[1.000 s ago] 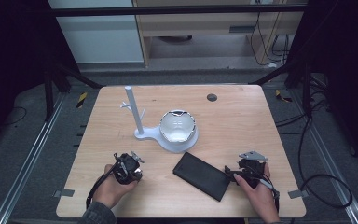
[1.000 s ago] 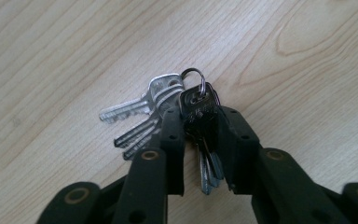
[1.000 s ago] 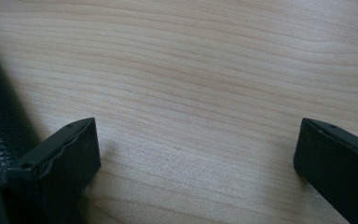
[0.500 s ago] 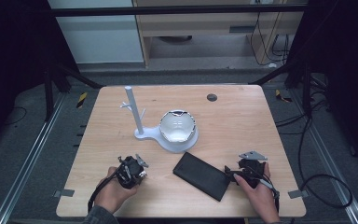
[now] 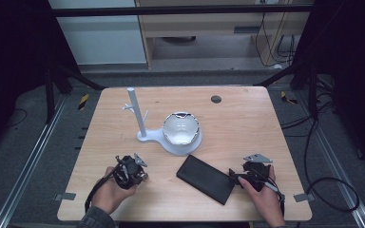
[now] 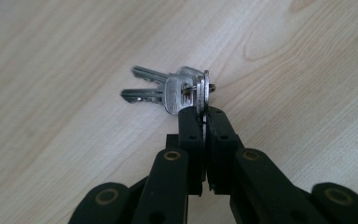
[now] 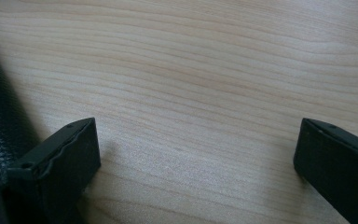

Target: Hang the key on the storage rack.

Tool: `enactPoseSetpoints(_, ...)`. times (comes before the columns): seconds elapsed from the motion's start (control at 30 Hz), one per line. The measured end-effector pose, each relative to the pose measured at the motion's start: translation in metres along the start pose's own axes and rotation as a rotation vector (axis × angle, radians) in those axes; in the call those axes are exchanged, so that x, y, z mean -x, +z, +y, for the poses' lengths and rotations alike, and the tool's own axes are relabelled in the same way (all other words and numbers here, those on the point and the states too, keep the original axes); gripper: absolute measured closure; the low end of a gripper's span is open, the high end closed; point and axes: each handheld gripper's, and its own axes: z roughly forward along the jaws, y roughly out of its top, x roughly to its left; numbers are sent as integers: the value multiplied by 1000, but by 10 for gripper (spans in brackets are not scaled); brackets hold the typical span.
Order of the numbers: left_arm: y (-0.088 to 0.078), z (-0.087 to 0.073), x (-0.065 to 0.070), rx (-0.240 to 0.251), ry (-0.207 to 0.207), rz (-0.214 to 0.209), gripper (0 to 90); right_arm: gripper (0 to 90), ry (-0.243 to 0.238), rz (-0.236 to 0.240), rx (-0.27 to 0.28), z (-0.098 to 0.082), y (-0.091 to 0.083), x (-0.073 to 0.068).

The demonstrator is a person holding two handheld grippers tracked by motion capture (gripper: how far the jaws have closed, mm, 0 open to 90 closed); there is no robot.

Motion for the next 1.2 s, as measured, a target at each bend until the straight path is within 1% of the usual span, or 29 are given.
enactPoseSetpoints(0.03,-9,3,-7,11,-7,-9,861,7,0,0,0,0,0,0)
enactPoseSetpoints(0.1,-20,7,-16,19,-6,2,861,7,-1,0,0,0,0,0)
enactPoseSetpoints(0.23,-44,17,-35,40,-21,19,861,7,-2,1,-1,0,0,0)
enactPoseSetpoints(0.27,-44,17,-35,40,-21,19,861,7,-2,1,-1,0,0,0)
enactPoseSetpoints(0.3,-56,22,-45,49,-28,32,861,7,-1,2,0,0,1,0)
enactPoseSetpoints(0.33,-56,22,-45,49,-28,32,861,7,-1,2,0,0,1,0)
enactPoseSetpoints(0.4,-74,27,-60,70,-44,37,861,7,-1,2,0,0,1,0)
enactPoseSetpoints(0.5,-90,30,-73,87,-62,44,861,7,-2,6,-2,0,0,0)
enactPoseSetpoints(0.53,-97,32,-78,89,-67,52,861,7,-1,6,-1,0,0,0)
enactPoseSetpoints(0.57,-101,33,-81,90,-69,57,861,7,-2,6,-1,0,0,0)
enactPoseSetpoints(0.6,-101,33,-81,90,-69,57,861,7,-4,4,-1,0,1,0)
enactPoseSetpoints(0.63,-107,37,-87,87,-66,65,861,7,-5,5,-2,0,0,0)
enactPoseSetpoints(0.67,-111,39,-91,83,-70,68,861,7,-10,2,-3,0,1,0)
enactPoseSetpoints(0.7,-114,42,-94,75,-64,70,861,7,-6,3,-4,0,0,0)
enactPoseSetpoints(0.83,-122,51,-102,59,-60,84,861,7,-9,1,-3,0,1,0)
enactPoseSetpoints(0.93,-129,57,-107,68,-63,84,861,6,-8,3,-4,0,0,0)
enactPoseSetpoints(1.03,-131,58,-110,71,-61,86,861,5,-3,4,-4,1,1,0)
enactPoseSetpoints(1.2,-134,60,-115,66,-74,100,861,7,-1,3,0,1,1,-1)
